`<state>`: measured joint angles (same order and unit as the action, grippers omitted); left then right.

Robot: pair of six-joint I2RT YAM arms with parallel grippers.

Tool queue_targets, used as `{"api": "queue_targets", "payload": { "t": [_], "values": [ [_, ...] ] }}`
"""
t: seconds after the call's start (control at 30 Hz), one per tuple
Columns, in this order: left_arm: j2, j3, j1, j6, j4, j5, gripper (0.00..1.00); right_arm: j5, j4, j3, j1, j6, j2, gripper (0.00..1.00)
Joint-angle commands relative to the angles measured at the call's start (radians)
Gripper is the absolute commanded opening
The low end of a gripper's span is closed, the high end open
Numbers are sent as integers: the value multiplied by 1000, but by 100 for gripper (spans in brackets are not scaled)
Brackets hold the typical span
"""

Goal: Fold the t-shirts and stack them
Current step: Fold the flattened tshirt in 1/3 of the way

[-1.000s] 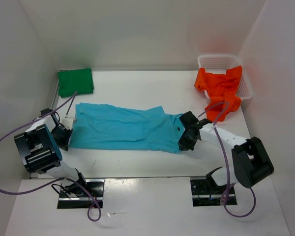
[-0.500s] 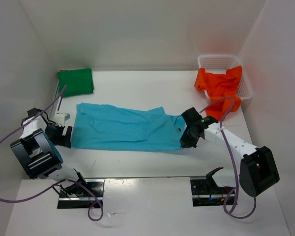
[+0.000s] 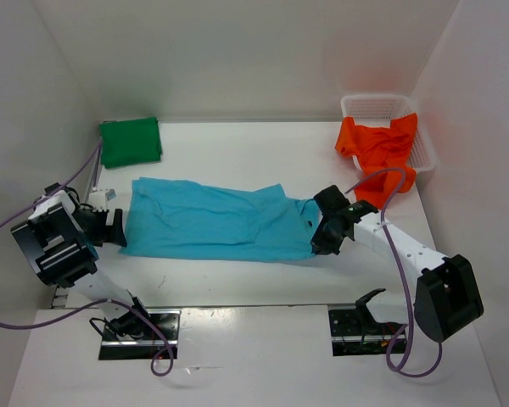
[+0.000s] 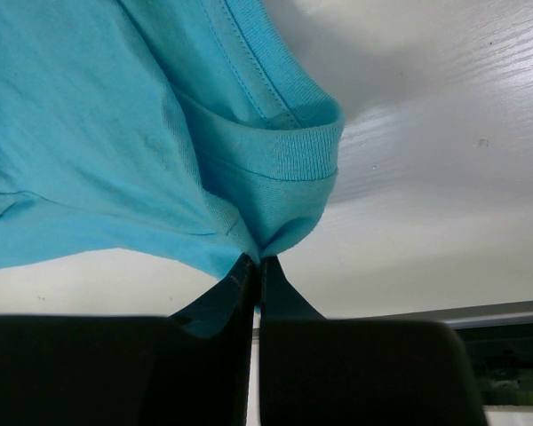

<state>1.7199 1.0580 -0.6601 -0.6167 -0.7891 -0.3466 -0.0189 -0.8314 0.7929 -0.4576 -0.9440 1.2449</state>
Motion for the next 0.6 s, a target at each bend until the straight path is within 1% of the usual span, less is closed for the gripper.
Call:
{"api": "queue_targets", "payload": {
  "t": [0.0,0.07,0.13,0.17,0.2,0.27,0.3,0.37,0.4,0.47,0.5,0.53,0.57],
  "values": [
    [27,-9,11,5,-1,-84,99,-15,-11,6,4,10,-25,0],
    [1,-9,-18,-6,-10,-97,99,-15,-11,6,4,10,-25,0],
    [-60,-9,-42,-18,-21,-117,99,-15,-11,6,4,10,-25,0],
    [-83,-9,-62,-41,-31,-153,99,-15,-2,6,4,10,-16,0],
    [-126,5,-62,-55,-42,-172,99,-15,-2,6,4,10,-16,0],
    [-158,19,-62,-119,-97,-218,99,-6,8,6,4,10,-16,0],
    [-169,19,-50,-120,-107,-218,99,-6,8,6,4,10,-16,0],
    [-178,-12,-6,-91,-73,-143,99,-6,8,6,4,10,-16,0],
    [-160,-22,-6,-91,-62,-97,99,-6,18,6,13,10,-16,0],
    [-142,-32,5,-91,-53,-71,99,-6,18,6,13,10,-25,0],
    [-122,-45,14,-62,-39,-52,99,-6,18,-3,13,10,-25,0],
    [-109,-55,14,-52,-18,-10,99,-6,28,-3,13,10,-25,0],
    [-97,-70,30,-52,-18,1,99,-6,28,-3,13,10,-36,0]
  ]
}}
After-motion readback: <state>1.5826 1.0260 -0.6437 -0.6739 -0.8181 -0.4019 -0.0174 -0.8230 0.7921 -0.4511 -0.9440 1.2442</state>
